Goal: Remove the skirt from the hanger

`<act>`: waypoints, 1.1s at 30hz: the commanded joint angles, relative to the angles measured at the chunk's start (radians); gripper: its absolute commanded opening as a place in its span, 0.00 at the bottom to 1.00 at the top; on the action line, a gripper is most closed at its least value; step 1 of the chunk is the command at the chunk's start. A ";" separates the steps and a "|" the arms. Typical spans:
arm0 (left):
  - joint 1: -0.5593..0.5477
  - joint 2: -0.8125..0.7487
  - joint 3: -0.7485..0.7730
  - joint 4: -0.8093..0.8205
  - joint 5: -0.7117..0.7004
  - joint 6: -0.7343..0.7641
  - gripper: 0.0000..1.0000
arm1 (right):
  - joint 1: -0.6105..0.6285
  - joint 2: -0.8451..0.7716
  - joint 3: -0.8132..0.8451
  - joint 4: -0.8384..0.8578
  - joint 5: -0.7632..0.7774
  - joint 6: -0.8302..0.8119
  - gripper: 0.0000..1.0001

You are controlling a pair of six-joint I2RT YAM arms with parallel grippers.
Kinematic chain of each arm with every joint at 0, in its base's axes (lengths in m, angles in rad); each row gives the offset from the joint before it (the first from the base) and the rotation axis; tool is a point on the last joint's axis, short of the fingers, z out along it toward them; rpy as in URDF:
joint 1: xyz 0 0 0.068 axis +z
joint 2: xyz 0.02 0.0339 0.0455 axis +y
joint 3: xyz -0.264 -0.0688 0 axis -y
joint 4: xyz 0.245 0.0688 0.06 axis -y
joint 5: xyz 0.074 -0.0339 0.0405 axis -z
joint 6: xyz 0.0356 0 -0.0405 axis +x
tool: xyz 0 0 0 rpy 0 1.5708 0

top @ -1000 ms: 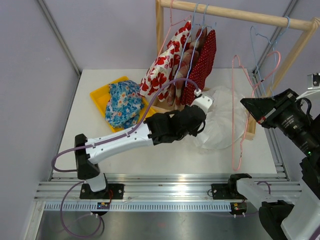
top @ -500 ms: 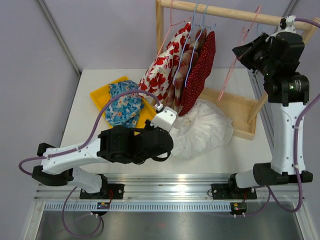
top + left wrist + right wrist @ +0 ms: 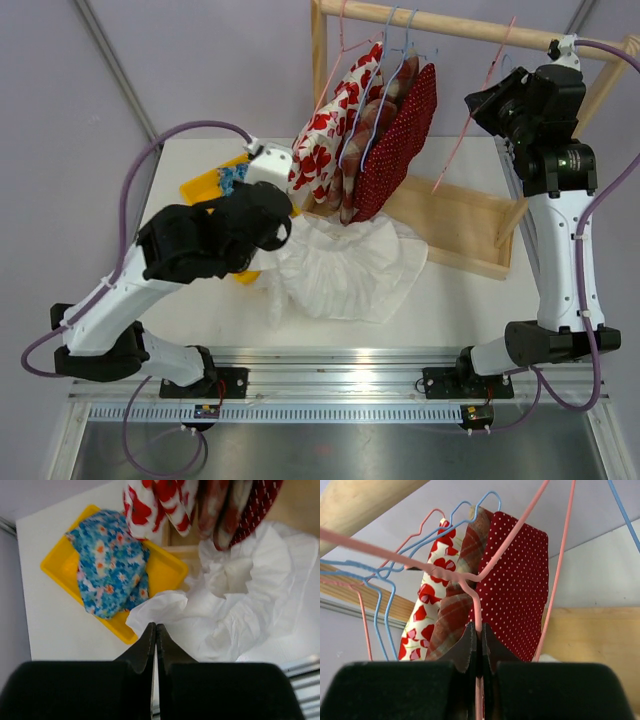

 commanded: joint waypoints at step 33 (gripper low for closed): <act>0.928 0.387 0.432 0.908 0.202 0.516 0.58 | -0.061 -0.455 -0.538 0.161 -0.275 -0.009 0.99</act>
